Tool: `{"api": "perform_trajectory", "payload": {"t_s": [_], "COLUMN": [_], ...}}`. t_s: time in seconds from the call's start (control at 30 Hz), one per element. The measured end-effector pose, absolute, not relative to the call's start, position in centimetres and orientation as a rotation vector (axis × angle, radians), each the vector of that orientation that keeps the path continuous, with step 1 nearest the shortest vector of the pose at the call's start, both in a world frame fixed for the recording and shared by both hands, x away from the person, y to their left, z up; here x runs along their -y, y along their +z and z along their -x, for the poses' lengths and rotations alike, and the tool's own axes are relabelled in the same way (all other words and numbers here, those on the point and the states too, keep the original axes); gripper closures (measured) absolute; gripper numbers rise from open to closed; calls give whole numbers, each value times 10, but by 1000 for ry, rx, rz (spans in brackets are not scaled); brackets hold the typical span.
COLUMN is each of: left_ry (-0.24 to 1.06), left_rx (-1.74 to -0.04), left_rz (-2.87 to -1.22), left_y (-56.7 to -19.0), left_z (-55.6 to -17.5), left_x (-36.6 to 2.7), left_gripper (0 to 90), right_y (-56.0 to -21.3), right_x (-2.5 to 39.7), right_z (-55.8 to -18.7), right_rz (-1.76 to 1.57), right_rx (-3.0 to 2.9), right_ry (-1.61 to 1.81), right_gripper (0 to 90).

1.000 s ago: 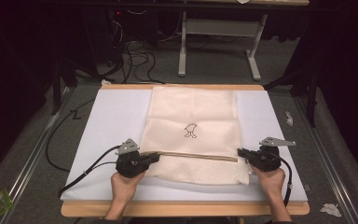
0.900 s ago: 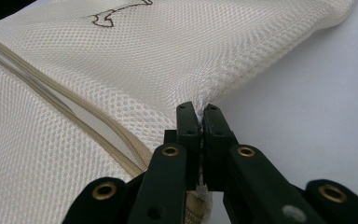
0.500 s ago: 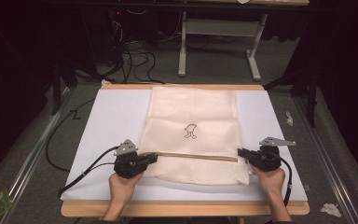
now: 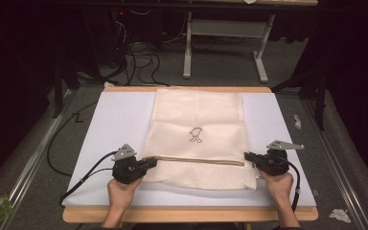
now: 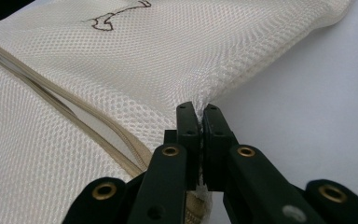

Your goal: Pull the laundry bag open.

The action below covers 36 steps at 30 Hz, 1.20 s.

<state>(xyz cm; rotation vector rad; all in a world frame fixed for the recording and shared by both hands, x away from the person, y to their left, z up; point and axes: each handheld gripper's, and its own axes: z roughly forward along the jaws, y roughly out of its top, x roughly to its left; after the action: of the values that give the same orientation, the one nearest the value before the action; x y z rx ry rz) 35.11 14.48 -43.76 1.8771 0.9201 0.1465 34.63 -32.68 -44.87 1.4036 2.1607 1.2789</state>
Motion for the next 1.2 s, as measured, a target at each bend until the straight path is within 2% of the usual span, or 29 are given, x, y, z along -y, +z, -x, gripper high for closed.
{"api": "perform_trajectory", "payload": {"t_s": [1.2], "left_ry": [196], "left_rx": [-975], "left_rz": [-1854], "left_y": [-436], "left_z": [-350], "left_x": [-166], "left_gripper": [872], "right_y": [-442], "right_x": [331], "right_z": [-348], "right_rz": [-1399], "right_rx": [-2142], "right_ry": [1262], "right_gripper": [886]}}
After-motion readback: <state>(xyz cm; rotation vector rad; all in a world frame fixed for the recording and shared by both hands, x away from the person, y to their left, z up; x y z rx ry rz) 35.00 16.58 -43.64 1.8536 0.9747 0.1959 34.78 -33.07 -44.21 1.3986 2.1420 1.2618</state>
